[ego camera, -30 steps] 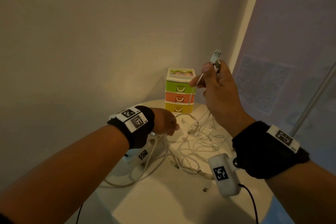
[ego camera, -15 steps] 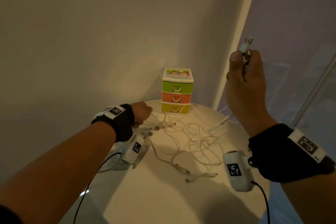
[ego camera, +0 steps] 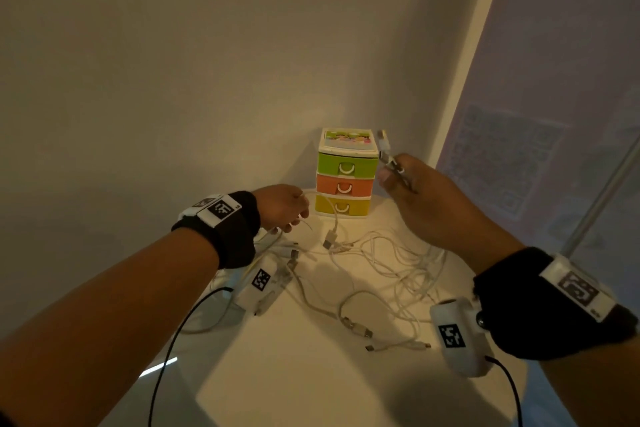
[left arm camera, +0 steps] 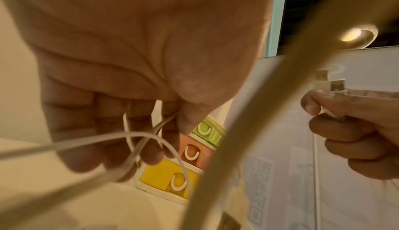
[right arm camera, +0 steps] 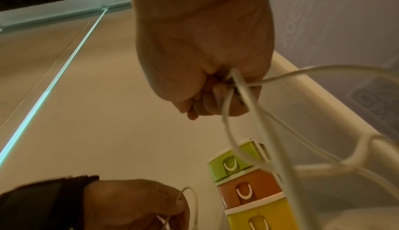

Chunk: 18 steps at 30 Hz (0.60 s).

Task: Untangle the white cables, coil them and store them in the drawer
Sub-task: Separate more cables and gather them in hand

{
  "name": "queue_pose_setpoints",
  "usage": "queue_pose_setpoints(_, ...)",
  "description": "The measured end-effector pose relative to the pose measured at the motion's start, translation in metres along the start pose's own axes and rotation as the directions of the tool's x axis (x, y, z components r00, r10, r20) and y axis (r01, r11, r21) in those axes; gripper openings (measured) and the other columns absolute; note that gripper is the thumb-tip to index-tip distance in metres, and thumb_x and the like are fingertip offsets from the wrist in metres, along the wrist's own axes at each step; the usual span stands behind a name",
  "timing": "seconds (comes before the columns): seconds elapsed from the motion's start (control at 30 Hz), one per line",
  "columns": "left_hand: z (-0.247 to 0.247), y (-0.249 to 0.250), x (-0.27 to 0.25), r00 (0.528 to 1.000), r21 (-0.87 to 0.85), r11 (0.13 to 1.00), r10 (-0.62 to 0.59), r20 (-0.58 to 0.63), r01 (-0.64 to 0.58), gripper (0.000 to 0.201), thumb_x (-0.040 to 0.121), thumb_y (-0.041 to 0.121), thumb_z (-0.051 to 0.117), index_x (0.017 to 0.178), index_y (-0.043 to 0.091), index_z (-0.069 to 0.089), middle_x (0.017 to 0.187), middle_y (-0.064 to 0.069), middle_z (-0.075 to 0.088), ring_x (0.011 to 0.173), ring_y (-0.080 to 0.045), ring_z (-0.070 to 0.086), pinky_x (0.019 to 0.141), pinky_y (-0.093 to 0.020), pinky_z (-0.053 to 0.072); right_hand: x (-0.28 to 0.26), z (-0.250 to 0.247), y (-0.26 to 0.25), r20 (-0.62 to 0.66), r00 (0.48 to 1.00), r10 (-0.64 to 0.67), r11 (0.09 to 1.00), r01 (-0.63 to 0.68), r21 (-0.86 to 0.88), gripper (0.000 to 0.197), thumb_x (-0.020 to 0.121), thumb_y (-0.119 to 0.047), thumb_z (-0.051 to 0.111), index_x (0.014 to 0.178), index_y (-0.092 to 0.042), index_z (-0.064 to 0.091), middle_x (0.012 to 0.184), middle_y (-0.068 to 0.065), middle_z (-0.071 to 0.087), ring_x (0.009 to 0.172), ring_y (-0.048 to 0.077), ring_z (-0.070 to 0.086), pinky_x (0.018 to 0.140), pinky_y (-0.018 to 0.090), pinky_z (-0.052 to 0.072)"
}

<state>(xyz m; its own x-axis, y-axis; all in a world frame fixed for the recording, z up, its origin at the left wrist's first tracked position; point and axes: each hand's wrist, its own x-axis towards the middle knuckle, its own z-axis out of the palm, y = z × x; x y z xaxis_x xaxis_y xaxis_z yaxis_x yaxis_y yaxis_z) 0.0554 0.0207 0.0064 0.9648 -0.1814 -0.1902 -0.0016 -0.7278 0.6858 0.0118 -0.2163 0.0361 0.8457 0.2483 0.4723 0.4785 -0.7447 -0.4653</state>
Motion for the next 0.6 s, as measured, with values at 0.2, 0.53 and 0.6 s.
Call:
queue_pose_setpoints(0.2,-0.002,0.012,-0.001,0.985,-0.297,0.943,0.12,-0.124,-0.152,0.016,0.098,0.018,0.045,0.09,0.012,0.057,0.075,-0.004,0.049,0.067,-0.015,0.052,0.071,-0.032,0.047,0.001,0.011,0.002,0.12,0.99,0.079,0.997,-0.076,-0.031,0.04,0.1,-0.05,0.036,0.091,-0.018,0.058,0.078,-0.001,0.062,0.072,0.019,0.059,0.062,0.033,0.045)
queue_pose_setpoints(0.53,-0.017,0.043,-0.019,0.89,-0.502,0.753,0.249,-0.382,-0.425,0.031,0.094,0.037,0.057,0.072,0.018,0.048,0.057,0.003,0.036,0.052,-0.012,0.034,0.06,-0.031,0.04,-0.001,0.003,-0.006,0.091,0.981,0.174,0.958,-0.19,0.215,0.034,0.101,-0.04,0.042,0.083,-0.02,0.061,0.048,-0.01,0.05,0.041,0.004,0.042,0.048,0.025,0.036)
queue_pose_setpoints(0.6,-0.018,0.047,-0.023,0.878,-0.497,0.741,0.271,-0.394,-0.452,0.03,0.097,0.037,0.052,0.076,0.015,0.056,0.056,0.004,0.036,0.051,-0.011,0.033,0.06,-0.031,0.038,0.0,0.005,-0.006,0.094,0.972,0.214,0.911,-0.234,0.34,0.033,0.101,-0.039,0.043,0.094,-0.017,0.066,0.043,-0.011,0.048,0.038,0.002,0.039,0.044,0.024,0.033)
